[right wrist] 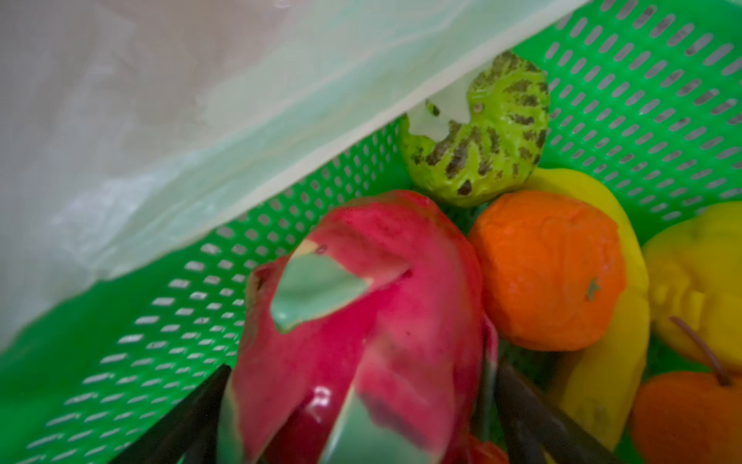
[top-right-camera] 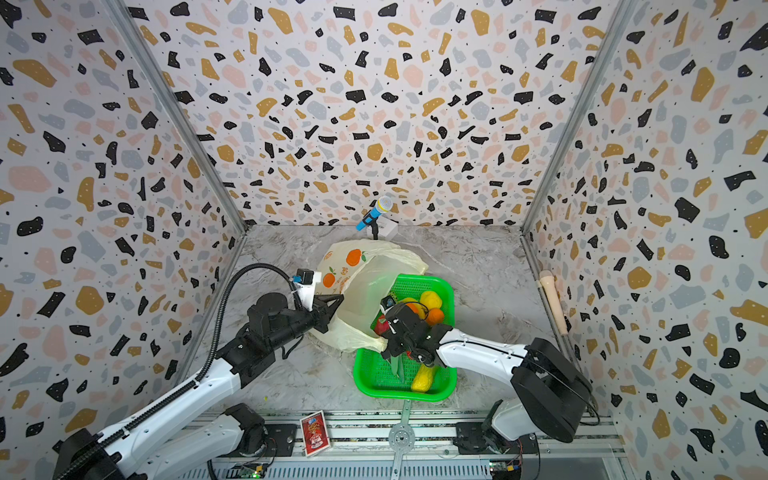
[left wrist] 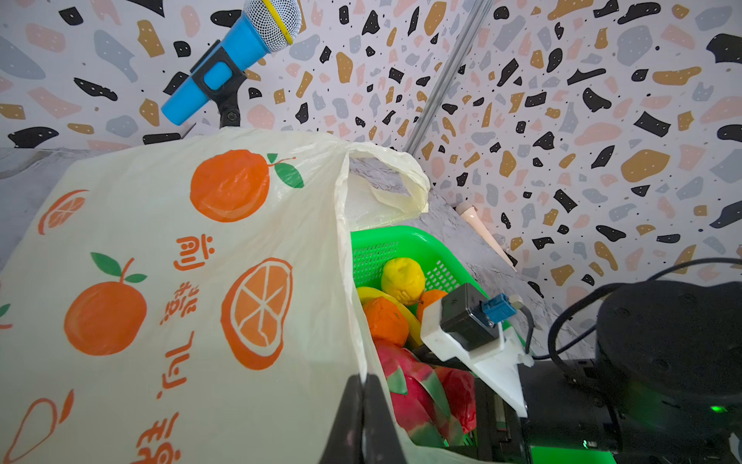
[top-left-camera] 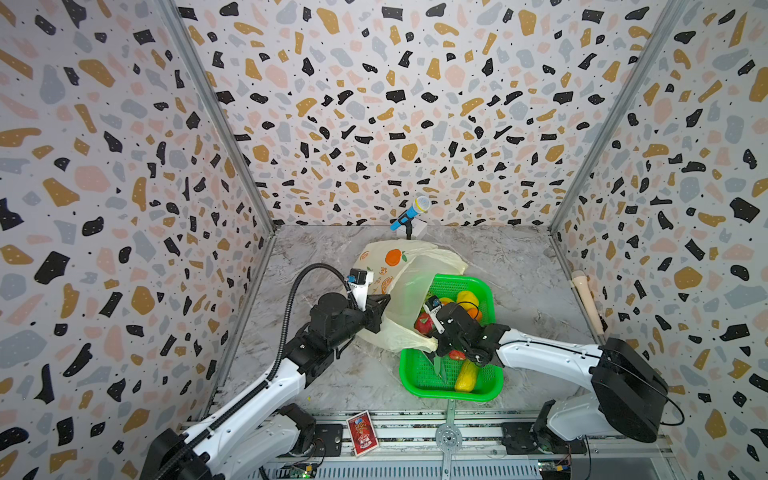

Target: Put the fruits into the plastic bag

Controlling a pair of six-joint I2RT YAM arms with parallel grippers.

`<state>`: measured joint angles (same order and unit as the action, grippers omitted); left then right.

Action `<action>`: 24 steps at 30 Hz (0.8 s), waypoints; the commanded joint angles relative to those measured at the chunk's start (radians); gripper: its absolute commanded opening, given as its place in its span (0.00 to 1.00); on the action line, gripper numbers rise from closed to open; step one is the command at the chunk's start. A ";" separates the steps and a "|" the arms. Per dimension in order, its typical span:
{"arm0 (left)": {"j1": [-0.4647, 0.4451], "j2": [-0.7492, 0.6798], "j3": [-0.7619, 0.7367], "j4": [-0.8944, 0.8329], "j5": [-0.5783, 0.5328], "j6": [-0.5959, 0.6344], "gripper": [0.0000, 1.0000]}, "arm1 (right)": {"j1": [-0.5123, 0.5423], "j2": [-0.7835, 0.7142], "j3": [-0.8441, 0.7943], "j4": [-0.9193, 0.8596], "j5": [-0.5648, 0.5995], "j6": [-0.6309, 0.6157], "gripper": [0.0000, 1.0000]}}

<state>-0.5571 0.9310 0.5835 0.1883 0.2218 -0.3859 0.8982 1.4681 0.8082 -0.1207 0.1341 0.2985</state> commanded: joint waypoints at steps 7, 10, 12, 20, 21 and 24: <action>0.005 -0.018 -0.010 0.050 -0.004 0.017 0.00 | 0.005 0.214 0.101 -0.215 0.043 0.023 0.99; 0.005 -0.017 -0.011 0.050 -0.004 0.017 0.00 | 0.005 0.228 0.103 -0.204 0.015 0.010 0.98; 0.005 -0.017 -0.012 0.050 -0.004 0.016 0.00 | 0.004 0.211 0.089 -0.173 -0.015 -0.001 0.85; 0.005 -0.017 -0.009 0.054 -0.016 0.012 0.00 | -0.013 0.028 0.010 -0.012 -0.116 -0.038 0.19; 0.005 -0.017 -0.008 0.055 -0.015 0.012 0.00 | -0.018 0.000 -0.001 0.004 -0.119 -0.044 0.17; 0.005 -0.017 -0.009 0.056 -0.015 0.012 0.00 | -0.043 -0.100 -0.041 0.056 -0.135 -0.052 0.16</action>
<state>-0.5571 0.9295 0.5823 0.1886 0.2153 -0.3813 0.8722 1.4525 0.7933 -0.0750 0.0643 0.2611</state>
